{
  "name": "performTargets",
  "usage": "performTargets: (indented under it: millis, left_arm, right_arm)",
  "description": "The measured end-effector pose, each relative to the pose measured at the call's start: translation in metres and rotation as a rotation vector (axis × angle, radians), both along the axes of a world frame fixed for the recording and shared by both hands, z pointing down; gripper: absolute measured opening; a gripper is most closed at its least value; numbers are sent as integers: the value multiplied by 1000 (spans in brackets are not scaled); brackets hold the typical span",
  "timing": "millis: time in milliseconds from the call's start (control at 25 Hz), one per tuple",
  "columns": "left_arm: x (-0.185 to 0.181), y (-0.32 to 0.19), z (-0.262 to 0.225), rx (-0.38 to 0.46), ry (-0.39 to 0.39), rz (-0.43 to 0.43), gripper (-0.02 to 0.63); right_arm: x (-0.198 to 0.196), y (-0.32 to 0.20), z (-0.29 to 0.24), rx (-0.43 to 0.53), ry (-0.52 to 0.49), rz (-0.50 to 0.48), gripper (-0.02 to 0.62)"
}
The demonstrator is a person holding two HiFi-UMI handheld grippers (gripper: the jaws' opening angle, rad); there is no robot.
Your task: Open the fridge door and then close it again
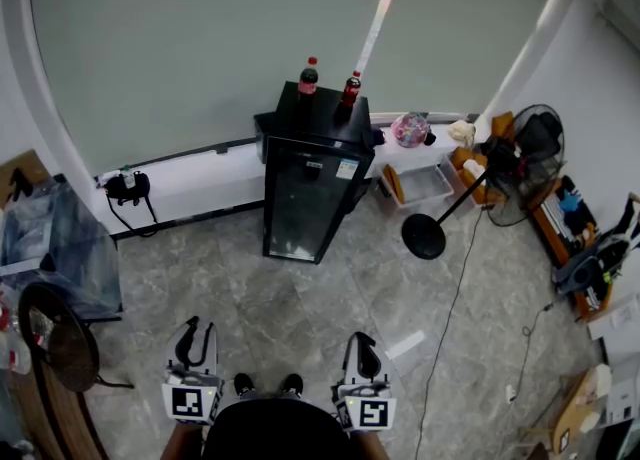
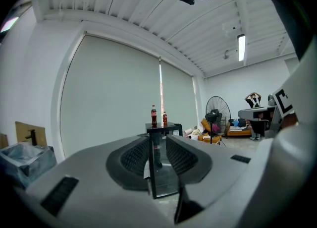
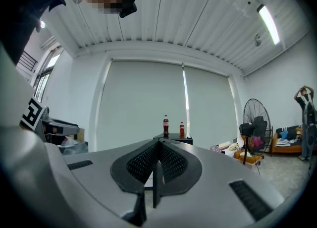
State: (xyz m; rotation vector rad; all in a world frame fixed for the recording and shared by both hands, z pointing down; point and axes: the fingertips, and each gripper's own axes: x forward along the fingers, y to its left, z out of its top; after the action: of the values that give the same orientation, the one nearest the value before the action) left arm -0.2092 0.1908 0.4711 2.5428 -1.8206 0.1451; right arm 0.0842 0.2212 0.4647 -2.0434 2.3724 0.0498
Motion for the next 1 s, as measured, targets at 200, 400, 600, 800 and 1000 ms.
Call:
performTargets:
  millis: [200,400,600,800,1000]
  left_arm:
    - [-1,0,0,10,7,-2,146]
    - [-1,-3,-3,1,7,-4,200]
    - [3,-5,3,4,-1,10,255]
    - [6,-5,6,-9,-3,24,332]
    - [3,-9,4,-9,8,12,412]
  right_arm:
    - [-4,0,-6,14,-14,-14,9]
    - [1,0,-1,4,-7,3,9]
    - [3,-1,1,-3,-14,8,9]
    - [1,-2,-1,-1,-9,1,9]
    - [-2,-5,-1,2,-17,-1,9]
